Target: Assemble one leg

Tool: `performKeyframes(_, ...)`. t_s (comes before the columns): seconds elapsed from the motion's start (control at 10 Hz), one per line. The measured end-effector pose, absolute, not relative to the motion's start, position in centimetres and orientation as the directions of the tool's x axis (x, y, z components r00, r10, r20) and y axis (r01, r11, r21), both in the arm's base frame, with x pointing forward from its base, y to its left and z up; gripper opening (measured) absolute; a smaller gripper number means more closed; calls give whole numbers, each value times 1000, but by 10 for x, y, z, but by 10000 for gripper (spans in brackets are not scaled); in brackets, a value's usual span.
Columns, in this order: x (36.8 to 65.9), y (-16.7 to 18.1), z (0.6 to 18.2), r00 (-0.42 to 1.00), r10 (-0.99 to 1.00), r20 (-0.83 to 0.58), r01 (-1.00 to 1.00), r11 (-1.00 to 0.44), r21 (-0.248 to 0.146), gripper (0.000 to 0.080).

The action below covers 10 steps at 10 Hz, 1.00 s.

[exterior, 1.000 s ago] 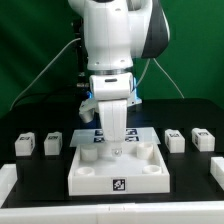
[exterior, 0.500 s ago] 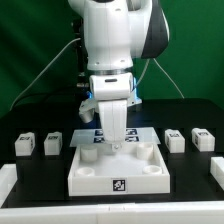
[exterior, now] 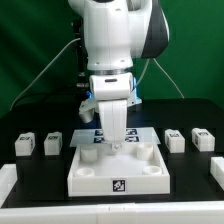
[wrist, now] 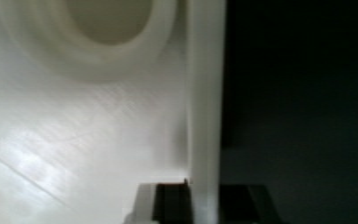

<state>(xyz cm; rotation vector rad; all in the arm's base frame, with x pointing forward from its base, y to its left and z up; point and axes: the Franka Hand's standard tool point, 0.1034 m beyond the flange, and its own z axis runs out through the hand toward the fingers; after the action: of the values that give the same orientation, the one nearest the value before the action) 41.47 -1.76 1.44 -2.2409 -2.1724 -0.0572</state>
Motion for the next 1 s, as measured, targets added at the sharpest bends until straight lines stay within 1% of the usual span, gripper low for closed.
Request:
performKeyframes(0.4, 415, -17, 15, 33, 999, 40, 999, -33, 12, 57)
performKeyframes(0.5, 420, -14, 15, 39, 998, 42, 999, -39, 5, 57)
performKeyframes(1.0, 481, 51, 15, 59, 996, 68, 996, -64, 68, 58)
